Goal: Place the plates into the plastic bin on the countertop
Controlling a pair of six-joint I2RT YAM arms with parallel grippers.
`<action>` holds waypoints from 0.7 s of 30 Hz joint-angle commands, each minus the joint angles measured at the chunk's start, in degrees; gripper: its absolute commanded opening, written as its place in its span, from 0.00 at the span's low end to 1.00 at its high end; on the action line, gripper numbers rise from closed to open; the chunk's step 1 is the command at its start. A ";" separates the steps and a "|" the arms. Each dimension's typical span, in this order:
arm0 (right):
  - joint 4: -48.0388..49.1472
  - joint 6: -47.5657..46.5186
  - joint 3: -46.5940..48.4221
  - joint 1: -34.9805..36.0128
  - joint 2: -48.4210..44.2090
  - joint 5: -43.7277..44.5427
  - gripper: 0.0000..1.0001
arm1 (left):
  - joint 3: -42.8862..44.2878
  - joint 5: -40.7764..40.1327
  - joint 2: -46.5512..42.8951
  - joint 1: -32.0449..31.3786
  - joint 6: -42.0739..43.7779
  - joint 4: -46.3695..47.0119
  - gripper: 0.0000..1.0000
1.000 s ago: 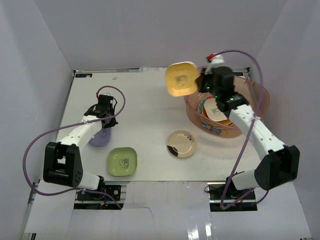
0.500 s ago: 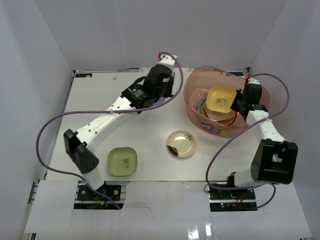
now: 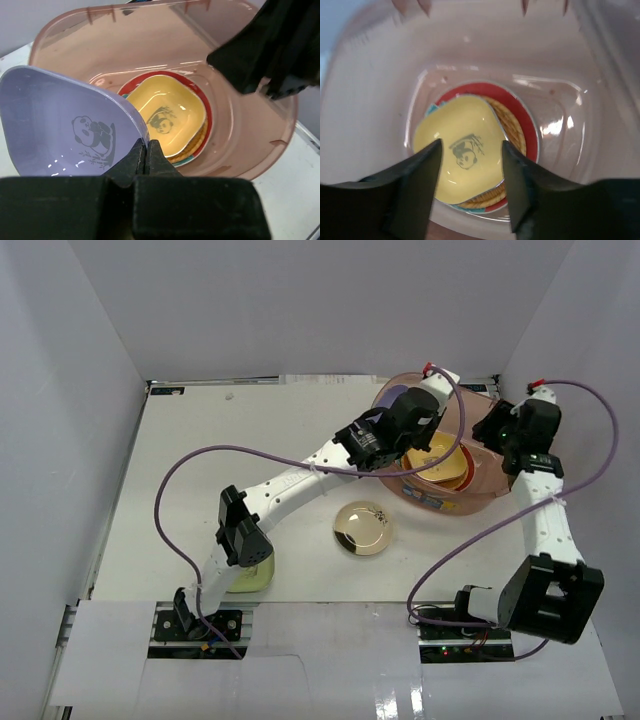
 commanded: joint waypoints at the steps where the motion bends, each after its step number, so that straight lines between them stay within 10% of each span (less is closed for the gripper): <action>1: 2.17 5.39 6.02 -4.21 -7.98 -2.67 0.51 | 0.31 2.86 -1.05 -1.30 2.24 9.24 0.00; 21: 1.12 9.53 7.96 -10.28 -17.48 -7.94 0.38 | 4.62 11.04 17.06 -2.09 2.24 23.84 0.00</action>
